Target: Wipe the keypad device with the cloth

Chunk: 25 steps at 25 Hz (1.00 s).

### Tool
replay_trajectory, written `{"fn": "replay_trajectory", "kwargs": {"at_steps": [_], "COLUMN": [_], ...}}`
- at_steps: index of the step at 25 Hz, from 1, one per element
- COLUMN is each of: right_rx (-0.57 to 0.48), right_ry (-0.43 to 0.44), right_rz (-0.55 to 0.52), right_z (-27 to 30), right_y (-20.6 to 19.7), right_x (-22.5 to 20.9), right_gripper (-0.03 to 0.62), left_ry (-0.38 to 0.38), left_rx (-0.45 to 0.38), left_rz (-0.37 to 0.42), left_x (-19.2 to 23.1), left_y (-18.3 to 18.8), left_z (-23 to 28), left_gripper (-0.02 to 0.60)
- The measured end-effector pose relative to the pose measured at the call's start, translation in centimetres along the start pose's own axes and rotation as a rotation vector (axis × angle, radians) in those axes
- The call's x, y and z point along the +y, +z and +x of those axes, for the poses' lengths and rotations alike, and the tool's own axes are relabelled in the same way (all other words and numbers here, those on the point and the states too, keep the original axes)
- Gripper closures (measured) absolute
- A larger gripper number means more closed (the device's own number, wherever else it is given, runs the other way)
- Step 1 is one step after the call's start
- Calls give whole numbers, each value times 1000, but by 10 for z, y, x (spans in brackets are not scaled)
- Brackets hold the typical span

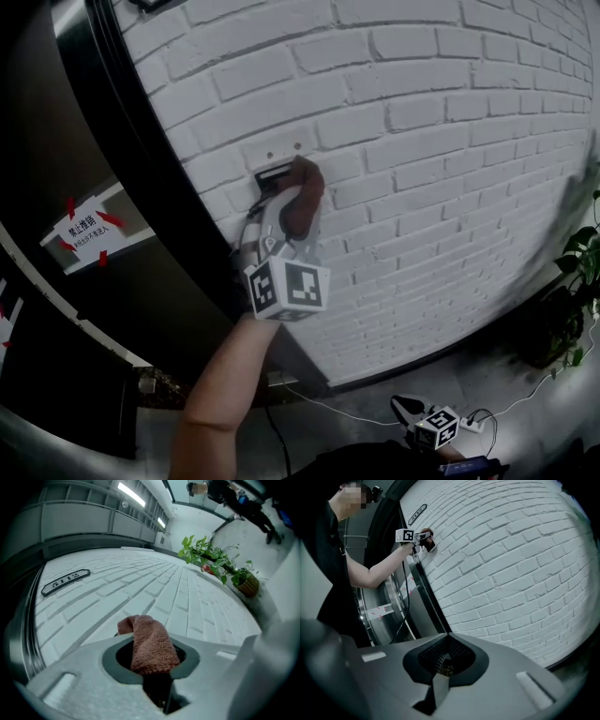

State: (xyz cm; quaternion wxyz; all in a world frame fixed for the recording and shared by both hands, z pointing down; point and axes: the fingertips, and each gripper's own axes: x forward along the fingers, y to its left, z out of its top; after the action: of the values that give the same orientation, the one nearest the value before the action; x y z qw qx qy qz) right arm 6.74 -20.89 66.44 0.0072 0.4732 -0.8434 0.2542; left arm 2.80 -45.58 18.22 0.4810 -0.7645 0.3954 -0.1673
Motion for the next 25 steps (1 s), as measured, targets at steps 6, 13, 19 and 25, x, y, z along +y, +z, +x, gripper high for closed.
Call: {"fn": "replay_trajectory", "kwargs": {"at_steps": [6, 13, 19, 25], "right_rx": [25, 47, 37, 61], "right_ry": [31, 23, -5, 1], "right_rz": [-25, 4, 15, 15], "right_z": [12, 9, 7, 19], "right_y": [-2, -16, -18, -15], "right_x": [10, 11, 5, 18], "right_gripper": [592, 592, 592, 592], "left_ry": [82, 65, -48, 9], "left_rx": [-26, -2, 50, 7], "left_rz": [-193, -13, 121, -84], "left_x": [31, 10, -54, 27], "left_y": [-28, -16, -38, -35], "left_z": [-27, -10, -11, -16], "left_gripper": [497, 497, 497, 497]}}
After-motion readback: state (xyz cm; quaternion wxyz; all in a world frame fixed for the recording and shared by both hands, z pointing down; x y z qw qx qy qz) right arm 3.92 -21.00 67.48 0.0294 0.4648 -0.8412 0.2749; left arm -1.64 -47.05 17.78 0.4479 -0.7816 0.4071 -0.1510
